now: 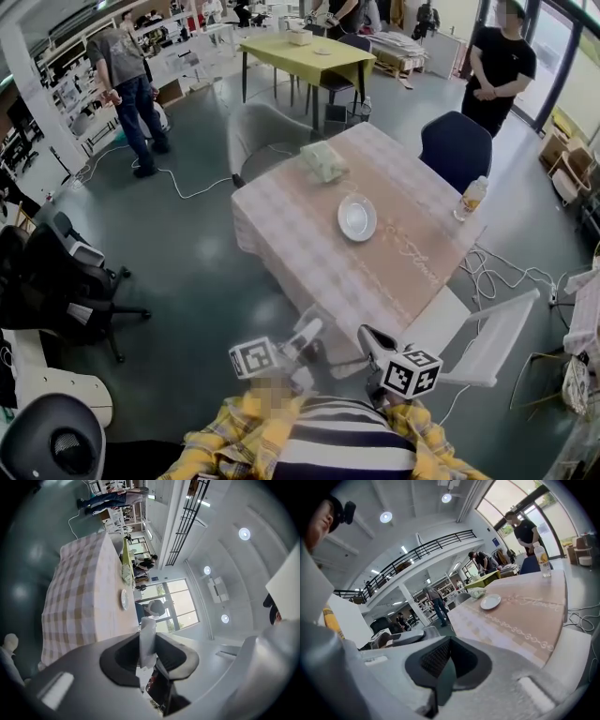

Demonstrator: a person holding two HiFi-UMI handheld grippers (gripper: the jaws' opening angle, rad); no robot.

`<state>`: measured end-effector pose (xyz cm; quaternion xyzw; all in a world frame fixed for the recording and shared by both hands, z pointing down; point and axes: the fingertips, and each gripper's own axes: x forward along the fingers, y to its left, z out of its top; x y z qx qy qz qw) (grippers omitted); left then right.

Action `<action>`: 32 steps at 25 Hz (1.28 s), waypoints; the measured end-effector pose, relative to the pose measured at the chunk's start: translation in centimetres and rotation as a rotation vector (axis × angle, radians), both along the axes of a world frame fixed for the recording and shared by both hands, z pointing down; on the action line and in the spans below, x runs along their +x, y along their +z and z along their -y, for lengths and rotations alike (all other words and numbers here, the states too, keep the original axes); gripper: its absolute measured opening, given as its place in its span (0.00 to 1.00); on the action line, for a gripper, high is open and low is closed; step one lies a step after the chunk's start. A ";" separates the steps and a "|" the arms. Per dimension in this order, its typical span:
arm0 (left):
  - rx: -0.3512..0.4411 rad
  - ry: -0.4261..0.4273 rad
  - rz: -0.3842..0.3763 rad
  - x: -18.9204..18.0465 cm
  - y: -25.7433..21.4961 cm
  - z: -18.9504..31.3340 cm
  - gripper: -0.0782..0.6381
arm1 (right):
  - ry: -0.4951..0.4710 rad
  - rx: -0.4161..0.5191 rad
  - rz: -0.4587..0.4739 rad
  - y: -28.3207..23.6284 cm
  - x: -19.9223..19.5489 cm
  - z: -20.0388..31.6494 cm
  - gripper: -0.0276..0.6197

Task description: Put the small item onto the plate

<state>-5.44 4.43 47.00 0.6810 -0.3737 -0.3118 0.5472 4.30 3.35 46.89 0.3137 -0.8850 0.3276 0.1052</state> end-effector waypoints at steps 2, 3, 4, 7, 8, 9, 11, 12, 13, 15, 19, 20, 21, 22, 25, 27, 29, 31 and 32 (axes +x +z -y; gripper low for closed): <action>0.011 0.017 -0.002 -0.9 -0.2 1.0 0.23 | 0.008 0.007 -0.006 -0.2 -1.0 1.0 0.04; 0.018 0.028 -0.003 -1.3 -0.3 1.4 0.23 | 0.013 0.011 -0.010 -0.2 -1.5 1.4 0.04; 0.024 0.041 -0.005 -1.6 -0.4 1.9 0.23 | 0.019 0.013 -0.013 -0.2 -2.0 1.9 0.04; 0.028 0.074 -0.010 -2.9 -0.4 2.9 0.23 | 0.043 0.019 -0.017 0.0 -3.6 3.3 0.04; 0.028 0.083 -0.011 -3.4 -0.4 3.2 0.23 | 0.054 0.022 -0.017 0.0 -4.1 3.8 0.04; 0.030 0.092 -0.009 -3.9 -0.4 3.3 0.23 | 0.067 0.026 -0.017 0.0 -4.5 4.3 0.04; 0.042 0.116 0.014 -4.8 -0.4 3.9 0.23 | 0.096 0.040 -0.016 -0.3 -5.1 5.3 0.04; 0.048 0.129 0.026 -5.2 -0.4 4.2 0.23 | 0.111 0.050 -0.015 -0.5 -5.3 5.9 0.04; 0.048 0.138 0.028 -5.6 -0.4 4.7 0.23 | 0.126 0.060 -0.013 -0.8 -5.4 6.5 0.04; 0.038 0.146 0.017 -6.0 -0.4 5.7 0.23 | 0.148 0.070 -0.014 -1.1 -5.5 7.2 0.04; 0.042 0.147 0.002 -5.7 -0.4 7.1 0.23 | 0.157 0.066 -0.035 -0.5 -4.9 8.1 0.04; 0.044 0.148 0.005 -5.5 -0.4 7.6 0.23 | 0.156 0.068 -0.032 -0.6 -4.8 8.5 0.04; 0.044 0.148 0.008 -5.4 -0.4 8.1 0.23 | 0.154 0.071 -0.028 -0.6 -4.8 9.0 0.04; 0.043 0.149 0.009 -5.1 -0.5 8.6 0.23 | 0.149 0.072 -0.025 -0.7 -4.7 9.4 0.04; 0.038 0.148 0.002 -4.3 -0.9 10.0 0.23 | 0.128 0.066 -0.025 -0.8 -4.6 10.7 0.04; 0.033 0.142 0.008 -4.1 -1.0 11.0 0.23 | 0.107 0.062 -0.020 -1.0 -4.8 11.5 0.04; 0.030 0.128 0.012 -3.9 -1.1 12.1 0.23 | 0.084 0.065 -0.016 -1.2 -4.9 12.2 0.04; 0.034 0.124 0.006 -3.3 -1.4 13.0 0.23 | 0.062 0.071 -0.020 -1.1 -4.7 12.9 0.04; 0.036 0.126 0.005 -2.9 -1.5 13.4 0.23 | 0.054 0.073 -0.024 -1.0 -4.5 13.4 0.04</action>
